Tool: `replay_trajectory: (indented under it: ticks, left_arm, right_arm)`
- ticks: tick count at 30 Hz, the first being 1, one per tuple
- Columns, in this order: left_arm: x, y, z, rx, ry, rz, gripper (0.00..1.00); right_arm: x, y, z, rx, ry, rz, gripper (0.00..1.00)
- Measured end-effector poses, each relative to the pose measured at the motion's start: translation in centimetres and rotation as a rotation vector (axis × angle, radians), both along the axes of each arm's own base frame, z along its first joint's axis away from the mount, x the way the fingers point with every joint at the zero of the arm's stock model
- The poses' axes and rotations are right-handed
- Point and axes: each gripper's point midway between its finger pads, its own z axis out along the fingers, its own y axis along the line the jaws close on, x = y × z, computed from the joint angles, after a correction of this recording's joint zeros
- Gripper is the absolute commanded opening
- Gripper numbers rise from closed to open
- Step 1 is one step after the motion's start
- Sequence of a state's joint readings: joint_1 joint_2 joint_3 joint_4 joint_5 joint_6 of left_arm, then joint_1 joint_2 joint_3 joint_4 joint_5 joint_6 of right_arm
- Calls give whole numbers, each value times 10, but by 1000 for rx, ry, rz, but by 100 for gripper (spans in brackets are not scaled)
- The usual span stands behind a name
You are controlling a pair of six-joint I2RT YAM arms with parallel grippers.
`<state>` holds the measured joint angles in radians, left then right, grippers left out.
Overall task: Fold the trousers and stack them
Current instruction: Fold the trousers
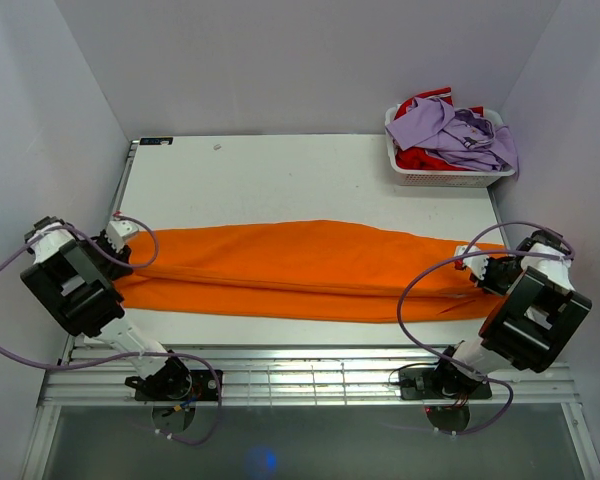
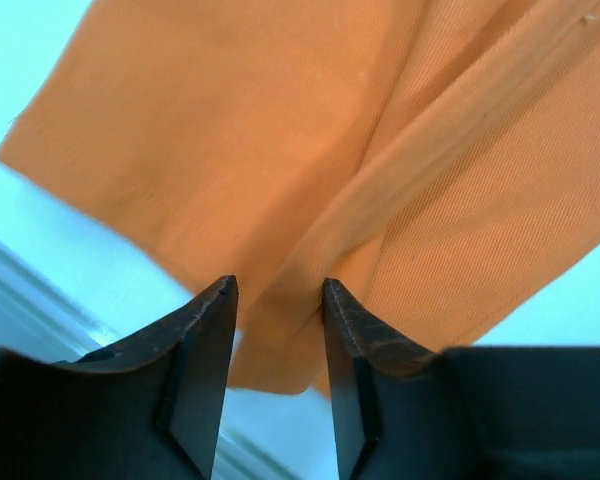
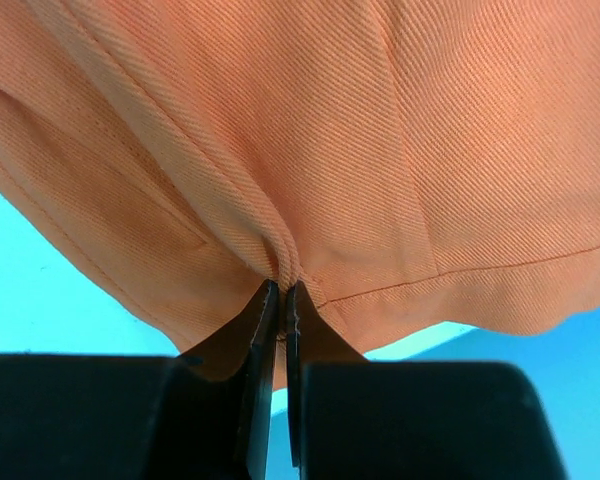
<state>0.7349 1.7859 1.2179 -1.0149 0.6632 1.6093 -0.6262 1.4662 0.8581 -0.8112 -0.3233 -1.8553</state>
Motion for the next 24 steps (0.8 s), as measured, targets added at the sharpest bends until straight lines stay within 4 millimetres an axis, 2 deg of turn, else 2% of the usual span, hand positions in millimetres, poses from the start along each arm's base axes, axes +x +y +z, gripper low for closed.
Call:
replay_trajectory:
  ticks: [1, 2, 5, 8, 12, 15, 20, 24]
  left_arm:
    - [0, 3, 6, 11, -17, -14, 63]
    - [-1, 8, 14, 25, -33, -23, 67]
    - [-2, 25, 42, 79, -85, -48, 98]
    - [-3, 39, 65, 143, -117, -82, 98]
    - [-8, 36, 69, 167, -119, -148, 98]
    - [-12, 26, 57, 157, -108, -187, 98]
    - [-21, 1, 25, 132, -65, -247, 98]
    - [-13, 2, 21, 171, -76, -269, 98]
  right_arm:
    - [0, -1, 2, -8, -7, 6, 8]
    - [1, -1, 4, -17, -16, 12, 8]
    - [2, -3, 10, -41, -40, 28, 8]
    - [2, -3, 12, -57, -50, 41, 8]
    - [1, -3, 10, -63, -48, 56, 8]
    - [1, -4, 10, -67, -50, 56, 8]
    - [0, -5, 7, -82, -50, 64, 8]
    - [-1, -5, 6, -91, -49, 75, 8]
